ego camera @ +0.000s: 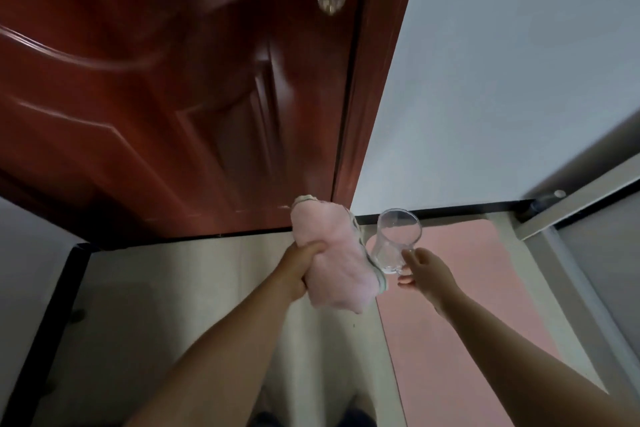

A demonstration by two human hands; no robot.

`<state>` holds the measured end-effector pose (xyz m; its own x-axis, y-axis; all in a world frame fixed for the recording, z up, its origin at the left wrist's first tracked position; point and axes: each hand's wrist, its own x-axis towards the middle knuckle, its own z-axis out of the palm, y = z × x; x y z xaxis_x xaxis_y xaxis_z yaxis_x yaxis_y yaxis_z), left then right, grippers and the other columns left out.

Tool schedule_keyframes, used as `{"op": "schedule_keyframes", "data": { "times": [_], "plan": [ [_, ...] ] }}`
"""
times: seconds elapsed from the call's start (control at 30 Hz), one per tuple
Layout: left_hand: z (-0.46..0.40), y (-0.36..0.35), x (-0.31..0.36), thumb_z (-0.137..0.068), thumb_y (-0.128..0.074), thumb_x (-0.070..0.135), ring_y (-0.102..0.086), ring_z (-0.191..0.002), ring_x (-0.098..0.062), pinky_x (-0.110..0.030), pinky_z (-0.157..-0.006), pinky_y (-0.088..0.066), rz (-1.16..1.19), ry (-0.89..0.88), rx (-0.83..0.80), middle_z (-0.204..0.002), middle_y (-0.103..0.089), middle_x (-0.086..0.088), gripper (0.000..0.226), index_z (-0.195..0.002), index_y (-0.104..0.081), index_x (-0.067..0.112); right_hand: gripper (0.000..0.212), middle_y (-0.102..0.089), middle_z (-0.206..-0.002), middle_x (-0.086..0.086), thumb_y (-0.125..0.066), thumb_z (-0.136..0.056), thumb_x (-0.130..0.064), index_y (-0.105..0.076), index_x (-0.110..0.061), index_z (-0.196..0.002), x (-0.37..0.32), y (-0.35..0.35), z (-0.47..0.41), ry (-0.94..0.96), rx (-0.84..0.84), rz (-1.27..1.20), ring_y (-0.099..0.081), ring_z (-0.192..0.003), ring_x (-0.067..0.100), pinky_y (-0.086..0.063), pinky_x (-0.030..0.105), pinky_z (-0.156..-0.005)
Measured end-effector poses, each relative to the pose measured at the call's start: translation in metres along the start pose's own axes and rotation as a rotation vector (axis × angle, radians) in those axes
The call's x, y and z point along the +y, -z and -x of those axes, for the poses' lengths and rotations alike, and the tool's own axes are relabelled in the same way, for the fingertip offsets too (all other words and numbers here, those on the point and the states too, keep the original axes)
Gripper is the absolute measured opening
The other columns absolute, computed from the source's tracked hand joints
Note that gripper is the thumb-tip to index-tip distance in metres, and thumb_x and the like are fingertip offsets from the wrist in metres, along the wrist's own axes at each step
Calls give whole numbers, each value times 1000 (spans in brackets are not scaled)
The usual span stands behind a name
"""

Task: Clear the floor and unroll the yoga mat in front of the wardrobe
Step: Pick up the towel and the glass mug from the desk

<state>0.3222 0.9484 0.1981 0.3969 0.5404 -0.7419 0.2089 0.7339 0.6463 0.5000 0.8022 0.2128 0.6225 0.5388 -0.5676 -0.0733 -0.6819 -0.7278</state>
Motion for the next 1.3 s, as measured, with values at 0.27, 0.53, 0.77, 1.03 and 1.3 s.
{"op": "schedule_keyframes", "data": {
  "times": [0.27,0.53,0.77,1.03,1.3],
  "plan": [
    [-264,4,-134,-85,-63,20,-64,-110,-30,-37,-89,-53,29,27,-191,-112,-68,-16,42,-123,-60,2,26,-63,-87,12,-47,-98,-30,-55,-9,-86,161,-76,-219,64,119,-23,-69,-70,24,-55,50,-83],
    [-439,71,-225,-85,-67,21,-65,-88,-23,-30,-71,-56,-91,0,-79,-92,-75,-10,32,-112,-64,4,25,-64,-86,10,-48,-98,-29,-55,-16,-79,266,-146,-355,176,178,-40,-69,-71,24,-55,47,-82],
    [-465,145,-248,-85,-68,20,-49,-129,-34,-38,-104,-41,-525,-47,313,-141,-50,-21,60,-139,-46,3,27,-61,-78,5,-50,-98,-29,-53,-14,-75,296,-194,-361,109,105,-56,-66,-65,24,-55,47,-82],
    [-485,139,-248,-91,-57,35,-47,-131,-35,-37,-108,-37,-905,-4,296,-141,-50,-21,57,-136,-48,3,28,-64,-81,-2,-48,-96,-37,-55,-19,-76,331,-225,-367,92,85,-22,-69,-63,14,-56,38,-78],
    [-492,147,-251,-89,-56,40,-49,-130,-33,-34,-105,-39,-1030,-5,314,-143,-49,-18,60,-139,-46,9,26,-65,-84,-2,-45,-97,-40,-56,-23,-79,344,-225,-368,84,113,-15,-71,-67,12,-54,33,-71]
  ]
}}
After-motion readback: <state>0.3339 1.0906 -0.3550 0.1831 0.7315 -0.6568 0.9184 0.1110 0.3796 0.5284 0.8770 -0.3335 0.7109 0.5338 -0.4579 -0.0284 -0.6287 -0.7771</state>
